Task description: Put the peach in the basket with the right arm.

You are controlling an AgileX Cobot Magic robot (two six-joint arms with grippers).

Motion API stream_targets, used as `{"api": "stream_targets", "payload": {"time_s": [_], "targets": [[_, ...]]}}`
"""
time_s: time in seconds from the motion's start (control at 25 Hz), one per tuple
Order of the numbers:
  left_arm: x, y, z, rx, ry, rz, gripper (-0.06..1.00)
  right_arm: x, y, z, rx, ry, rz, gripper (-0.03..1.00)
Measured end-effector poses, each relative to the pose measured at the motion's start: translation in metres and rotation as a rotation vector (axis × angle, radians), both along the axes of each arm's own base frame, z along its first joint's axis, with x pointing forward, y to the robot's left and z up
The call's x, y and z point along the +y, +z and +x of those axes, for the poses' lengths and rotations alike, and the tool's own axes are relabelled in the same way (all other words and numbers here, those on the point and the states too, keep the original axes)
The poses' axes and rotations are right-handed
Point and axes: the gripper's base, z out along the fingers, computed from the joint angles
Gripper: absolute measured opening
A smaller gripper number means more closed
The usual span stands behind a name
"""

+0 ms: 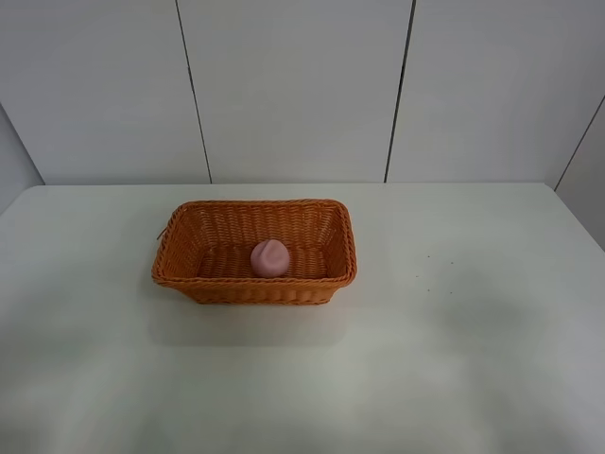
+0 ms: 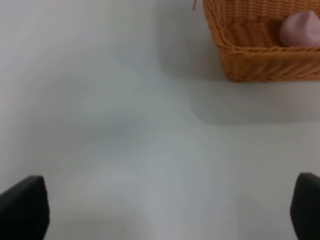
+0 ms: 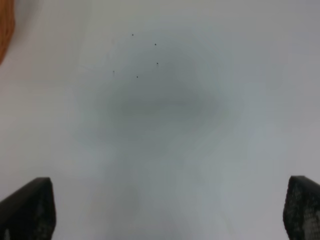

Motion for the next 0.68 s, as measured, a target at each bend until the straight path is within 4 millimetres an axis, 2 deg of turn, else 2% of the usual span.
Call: {"api": "stream_targets", "payload": {"time_s": [0.28, 0.68], "targets": [[0.0, 0.0, 0.0, 0.0, 0.0, 0.0, 0.99, -0.001, 0.002, -0.027, -0.174, 0.0, 0.007, 0.7], [0.0, 0.0, 0.0, 0.0, 0.0, 0.0, 0.99, -0.001, 0.001, -0.027, -0.176, -0.001, 0.005, 0.7]]}}
